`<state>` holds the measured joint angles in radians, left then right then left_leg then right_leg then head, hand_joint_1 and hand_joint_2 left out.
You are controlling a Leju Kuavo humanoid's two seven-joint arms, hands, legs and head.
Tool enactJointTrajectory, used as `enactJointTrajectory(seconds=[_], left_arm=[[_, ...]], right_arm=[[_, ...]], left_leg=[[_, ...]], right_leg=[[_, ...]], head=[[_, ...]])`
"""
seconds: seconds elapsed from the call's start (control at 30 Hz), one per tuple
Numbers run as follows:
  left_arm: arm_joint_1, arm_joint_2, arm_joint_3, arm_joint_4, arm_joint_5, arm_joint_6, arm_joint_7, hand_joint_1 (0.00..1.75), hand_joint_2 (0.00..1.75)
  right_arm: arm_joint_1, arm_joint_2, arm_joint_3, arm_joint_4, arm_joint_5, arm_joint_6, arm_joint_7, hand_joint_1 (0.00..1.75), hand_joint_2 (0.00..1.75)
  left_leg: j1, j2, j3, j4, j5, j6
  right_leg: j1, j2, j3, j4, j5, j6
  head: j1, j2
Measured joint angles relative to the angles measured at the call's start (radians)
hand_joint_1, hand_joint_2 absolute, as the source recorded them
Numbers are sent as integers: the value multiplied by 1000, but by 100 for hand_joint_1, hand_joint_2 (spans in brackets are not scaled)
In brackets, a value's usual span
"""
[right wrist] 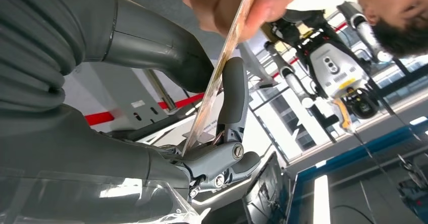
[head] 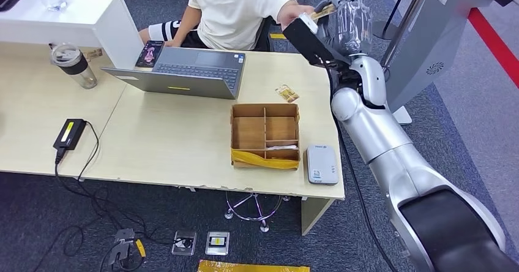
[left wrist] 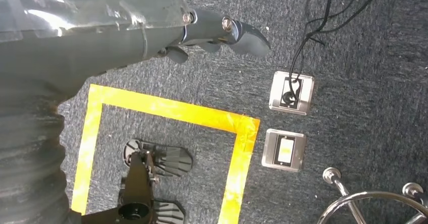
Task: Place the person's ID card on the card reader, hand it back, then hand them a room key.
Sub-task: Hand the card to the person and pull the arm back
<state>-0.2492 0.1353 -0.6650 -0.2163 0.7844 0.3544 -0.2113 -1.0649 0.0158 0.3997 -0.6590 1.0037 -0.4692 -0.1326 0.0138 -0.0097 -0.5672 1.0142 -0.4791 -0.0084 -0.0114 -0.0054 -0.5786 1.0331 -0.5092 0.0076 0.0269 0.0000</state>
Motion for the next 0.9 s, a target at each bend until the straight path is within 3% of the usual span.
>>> enactJointTrajectory(seconds=[0.2,0.23,0.33,0.37,0.9], left_arm=[[-8,-3,-1,0,-3,1,3,0,175],[-8,-4,-1,0,-3,1,3,0,175],[-8,-4,-1,0,-3,1,3,0,175],[-8,-4,-1,0,-3,2,3,0,175],[-8,-4,-1,0,-14,-15,3,0,175]], right_arm=[[1,0,22,53,36,4,17,171,175],[2,0,24,59,39,3,18,147,175],[4,0,30,74,44,1,19,20,175],[5,0,31,78,46,0,19,0,175],[36,-14,32,83,-28,-35,2,0,175]], left_leg=[[0,0,0,0,0,0],[0,0,0,0,0,0],[0,1,0,0,0,0],[0,1,0,0,0,0],[0,2,1,0,0,0]], right_leg=[[0,0,0,0,0,0],[0,0,0,0,0,0],[0,0,0,0,0,0],[0,1,0,0,0,0],[0,2,0,0,0,0]], head=[[0,0],[0,0],[0,0],[0,0],[0,0]])
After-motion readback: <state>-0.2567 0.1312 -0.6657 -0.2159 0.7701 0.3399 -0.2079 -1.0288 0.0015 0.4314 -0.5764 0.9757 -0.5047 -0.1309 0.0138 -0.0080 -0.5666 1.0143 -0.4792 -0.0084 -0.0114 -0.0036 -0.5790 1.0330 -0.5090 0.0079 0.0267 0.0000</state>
